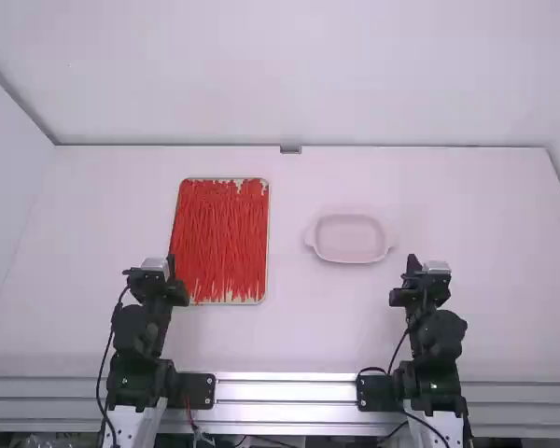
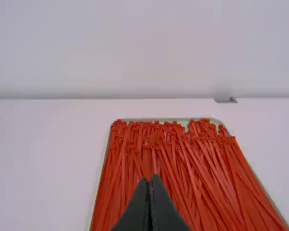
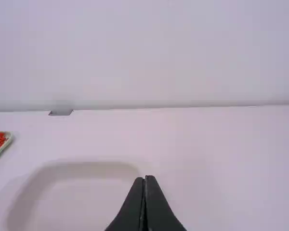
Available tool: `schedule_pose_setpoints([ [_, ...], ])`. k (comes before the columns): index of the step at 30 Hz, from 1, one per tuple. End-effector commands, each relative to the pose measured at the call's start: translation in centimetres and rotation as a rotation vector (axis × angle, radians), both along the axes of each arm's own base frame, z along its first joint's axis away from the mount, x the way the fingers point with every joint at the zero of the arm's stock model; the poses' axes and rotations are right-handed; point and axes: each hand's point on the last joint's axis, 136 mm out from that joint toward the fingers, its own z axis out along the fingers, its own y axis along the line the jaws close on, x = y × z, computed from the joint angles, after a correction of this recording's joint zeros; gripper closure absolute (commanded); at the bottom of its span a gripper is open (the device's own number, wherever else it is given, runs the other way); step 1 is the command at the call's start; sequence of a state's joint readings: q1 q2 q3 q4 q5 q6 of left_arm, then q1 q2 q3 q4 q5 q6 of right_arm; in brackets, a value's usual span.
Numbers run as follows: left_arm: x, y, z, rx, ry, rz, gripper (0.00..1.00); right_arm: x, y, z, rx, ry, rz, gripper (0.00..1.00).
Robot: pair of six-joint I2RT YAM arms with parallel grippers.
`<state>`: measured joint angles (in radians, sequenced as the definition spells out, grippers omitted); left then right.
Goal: Fasten the cable tie
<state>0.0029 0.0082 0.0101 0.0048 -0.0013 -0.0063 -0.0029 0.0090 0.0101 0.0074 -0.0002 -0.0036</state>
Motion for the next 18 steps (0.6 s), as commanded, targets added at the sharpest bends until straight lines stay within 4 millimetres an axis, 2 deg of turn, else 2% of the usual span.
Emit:
schedule_pose_setpoints([
  [1, 0.0, 0.0, 0.0, 0.000, 0.000, 0.000, 1.00, 0.0, 0.0, 0.0, 0.000, 0.000, 0.000, 1.00],
  [10, 0.0, -0.1, 0.4, -0.006, 0.014, -0.002, 0.97, 0.0, 0.2, 0.4, 0.001, 0.006, 0.008, 0.96],
  [18, 0.1, -0.6, 0.9, -0.017, 0.076, -0.028, 0.89, 0.3, 0.8, 1.0, -0.001, 0.047, 0.037, 0.89],
])
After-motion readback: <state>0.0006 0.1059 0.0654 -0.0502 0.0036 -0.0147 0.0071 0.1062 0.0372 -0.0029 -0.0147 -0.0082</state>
